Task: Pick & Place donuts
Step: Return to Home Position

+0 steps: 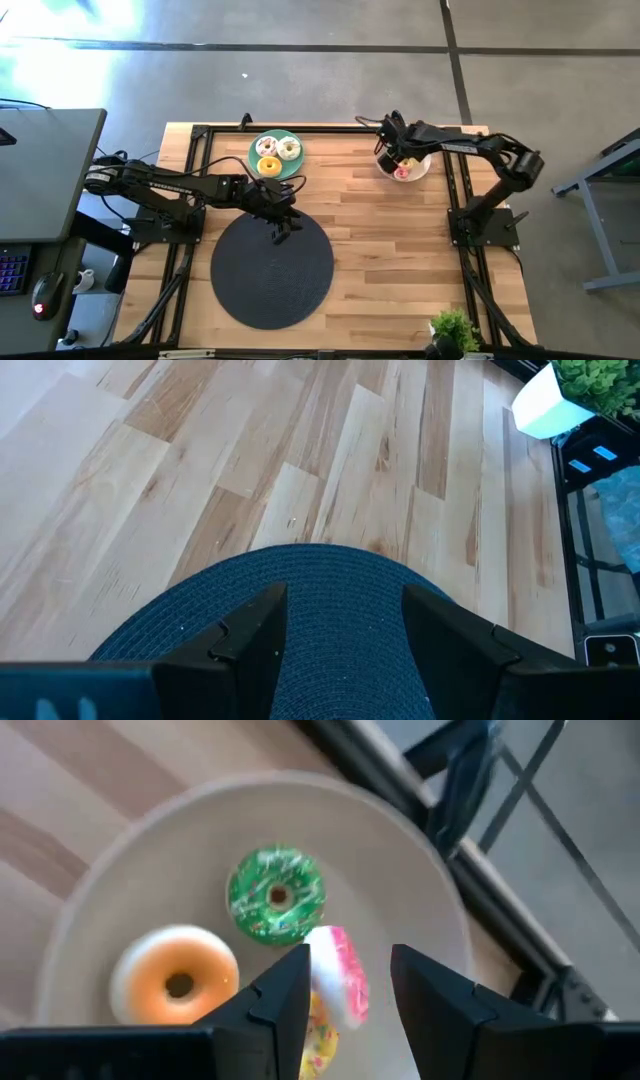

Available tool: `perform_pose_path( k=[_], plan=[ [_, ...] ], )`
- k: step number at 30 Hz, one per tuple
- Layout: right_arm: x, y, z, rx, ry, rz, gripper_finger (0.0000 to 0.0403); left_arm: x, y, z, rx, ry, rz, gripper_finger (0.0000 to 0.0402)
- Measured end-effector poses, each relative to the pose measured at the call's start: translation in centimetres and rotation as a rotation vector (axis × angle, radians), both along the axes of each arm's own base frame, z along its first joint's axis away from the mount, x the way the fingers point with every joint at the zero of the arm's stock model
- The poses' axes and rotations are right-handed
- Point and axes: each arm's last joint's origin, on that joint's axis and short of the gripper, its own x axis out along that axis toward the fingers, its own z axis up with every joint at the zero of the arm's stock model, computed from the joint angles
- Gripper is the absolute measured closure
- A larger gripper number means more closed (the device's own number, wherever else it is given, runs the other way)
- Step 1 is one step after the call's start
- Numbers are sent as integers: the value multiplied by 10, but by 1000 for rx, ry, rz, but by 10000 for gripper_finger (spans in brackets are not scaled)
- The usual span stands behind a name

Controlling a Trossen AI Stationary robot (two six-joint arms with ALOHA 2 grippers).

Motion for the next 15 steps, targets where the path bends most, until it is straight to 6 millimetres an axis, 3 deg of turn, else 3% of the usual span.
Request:
perform_pose_path(
  k=[7, 11, 15],
  plan=[
    [-14, 20, 53, -88, -175, 56, 265, 0, 0, 0, 22, -5, -16, 204],
    [-22, 46, 86, -161, -289, 144, 265, -2, 0, 4, 74, -24, -52, 204],
    [-33, 77, 115, -222, -410, 239, 265, -12, 2, 21, 123, -93, -46, 204]
  ],
)
